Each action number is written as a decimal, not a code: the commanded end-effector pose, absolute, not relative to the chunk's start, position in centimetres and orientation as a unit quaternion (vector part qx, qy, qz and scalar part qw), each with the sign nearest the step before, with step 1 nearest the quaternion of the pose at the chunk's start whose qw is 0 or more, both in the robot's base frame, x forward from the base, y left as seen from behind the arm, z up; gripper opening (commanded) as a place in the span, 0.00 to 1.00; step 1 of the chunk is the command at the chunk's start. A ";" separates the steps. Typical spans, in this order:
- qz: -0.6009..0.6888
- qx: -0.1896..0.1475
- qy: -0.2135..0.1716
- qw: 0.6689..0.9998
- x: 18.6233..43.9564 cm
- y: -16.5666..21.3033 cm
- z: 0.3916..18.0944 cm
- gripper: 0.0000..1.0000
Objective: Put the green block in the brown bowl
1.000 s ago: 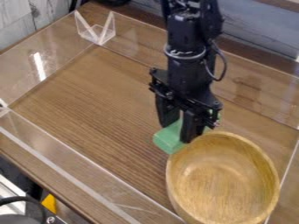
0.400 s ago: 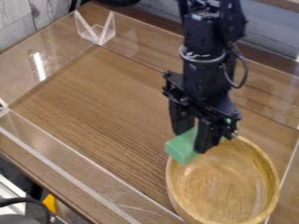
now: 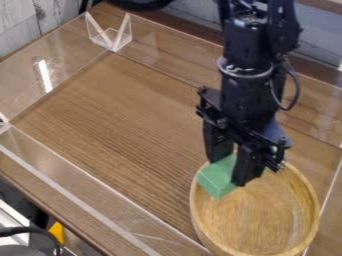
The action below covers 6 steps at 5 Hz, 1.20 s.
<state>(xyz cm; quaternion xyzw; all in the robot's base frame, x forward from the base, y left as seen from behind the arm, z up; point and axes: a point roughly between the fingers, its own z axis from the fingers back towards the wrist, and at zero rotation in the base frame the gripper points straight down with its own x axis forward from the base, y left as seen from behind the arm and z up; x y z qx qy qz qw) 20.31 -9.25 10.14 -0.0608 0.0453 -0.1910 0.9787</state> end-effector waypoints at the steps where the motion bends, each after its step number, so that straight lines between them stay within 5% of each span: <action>1: -0.194 -0.068 0.015 0.979 20.8 -9.9 11.8 0.00; 6: -0.189 -0.077 0.014 0.979 20.4 -10.8 11.9 0.00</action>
